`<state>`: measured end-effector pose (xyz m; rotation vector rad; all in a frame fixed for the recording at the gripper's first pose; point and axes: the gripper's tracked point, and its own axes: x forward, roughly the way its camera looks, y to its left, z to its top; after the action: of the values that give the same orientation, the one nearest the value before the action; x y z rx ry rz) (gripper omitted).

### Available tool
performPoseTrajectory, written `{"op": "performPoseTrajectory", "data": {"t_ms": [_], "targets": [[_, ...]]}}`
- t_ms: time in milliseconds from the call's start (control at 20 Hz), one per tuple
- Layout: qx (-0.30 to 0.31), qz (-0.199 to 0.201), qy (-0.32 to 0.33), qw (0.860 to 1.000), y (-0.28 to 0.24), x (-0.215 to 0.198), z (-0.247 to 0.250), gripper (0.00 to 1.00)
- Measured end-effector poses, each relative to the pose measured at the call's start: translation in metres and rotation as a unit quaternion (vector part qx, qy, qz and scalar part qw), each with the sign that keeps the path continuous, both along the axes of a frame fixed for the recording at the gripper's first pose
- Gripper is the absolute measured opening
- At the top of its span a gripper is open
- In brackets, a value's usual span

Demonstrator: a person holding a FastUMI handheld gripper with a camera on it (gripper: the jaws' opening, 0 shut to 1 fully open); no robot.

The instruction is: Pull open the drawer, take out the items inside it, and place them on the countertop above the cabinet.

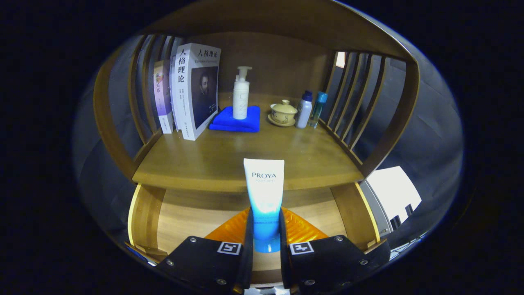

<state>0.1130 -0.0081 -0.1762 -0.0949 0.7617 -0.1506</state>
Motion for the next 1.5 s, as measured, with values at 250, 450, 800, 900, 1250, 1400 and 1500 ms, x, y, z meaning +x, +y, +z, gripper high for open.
{"op": "performPoseTrajectory", "data": {"t_ms": [250, 450, 800, 900, 1250, 1400, 1500], "targets": [[0.003, 0.007, -0.029, 1.0, -0.004, 0.031, 0.005, 0.29], [0.003, 0.012, -0.05, 0.999, -0.008, 0.057, 0.006, 0.29], [0.001, 0.034, -0.064, 0.997, -0.01, 0.108, -0.007, 0.29], [0.001, 0.044, -0.065, 0.997, -0.008, 0.125, -0.013, 0.29], [-0.001, 0.068, -0.05, 0.996, -0.011, 0.157, -0.035, 0.35], [0.013, 0.068, -0.042, 0.997, -0.014, 0.163, -0.042, 0.4], [0.025, 0.068, -0.026, 0.997, -0.015, 0.163, -0.053, 0.43]]}}
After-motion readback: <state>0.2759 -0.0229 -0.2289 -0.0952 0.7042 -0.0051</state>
